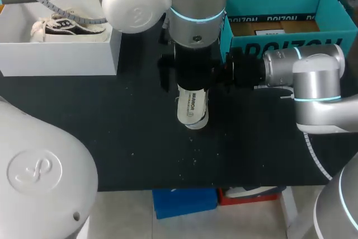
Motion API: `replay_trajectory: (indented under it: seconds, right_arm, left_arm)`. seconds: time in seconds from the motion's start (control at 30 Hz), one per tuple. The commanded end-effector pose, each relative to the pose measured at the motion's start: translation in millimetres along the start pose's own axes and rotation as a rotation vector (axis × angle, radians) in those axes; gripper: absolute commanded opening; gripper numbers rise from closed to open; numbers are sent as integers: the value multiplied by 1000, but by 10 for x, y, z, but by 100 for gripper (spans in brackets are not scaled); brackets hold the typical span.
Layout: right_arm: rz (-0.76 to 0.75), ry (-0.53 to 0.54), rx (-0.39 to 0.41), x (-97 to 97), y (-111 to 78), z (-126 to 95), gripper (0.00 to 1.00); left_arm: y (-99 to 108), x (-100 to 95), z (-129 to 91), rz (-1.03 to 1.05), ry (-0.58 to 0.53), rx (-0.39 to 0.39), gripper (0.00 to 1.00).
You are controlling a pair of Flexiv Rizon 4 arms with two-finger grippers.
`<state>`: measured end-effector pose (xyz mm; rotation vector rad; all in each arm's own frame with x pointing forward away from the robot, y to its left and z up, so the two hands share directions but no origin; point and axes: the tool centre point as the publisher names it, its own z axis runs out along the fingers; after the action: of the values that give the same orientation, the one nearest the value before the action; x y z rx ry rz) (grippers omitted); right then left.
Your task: Take the shoe out of the shoebox, open the shoe tongue, remove and reinsert the insole, then place the shoe into the shoebox
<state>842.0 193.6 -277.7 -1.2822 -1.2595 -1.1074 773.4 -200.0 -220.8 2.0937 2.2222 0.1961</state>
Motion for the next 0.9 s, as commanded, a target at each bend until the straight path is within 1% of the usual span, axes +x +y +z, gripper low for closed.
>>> replay_trajectory:
  seconds: [0.03,0.57,0.9]
  right_arm:
    - [0,0,-2,-6,-2,10,0]
    - [0,0,-2,-6,-2,10,0]
    - [0,0,-2,-6,-2,10,0]
  left_arm:
    - [129,-58,14,7,2,5,100]
    - [763,-145,171,9,-76,0,100]
    - [1092,-119,236,-1,-87,-15,100]
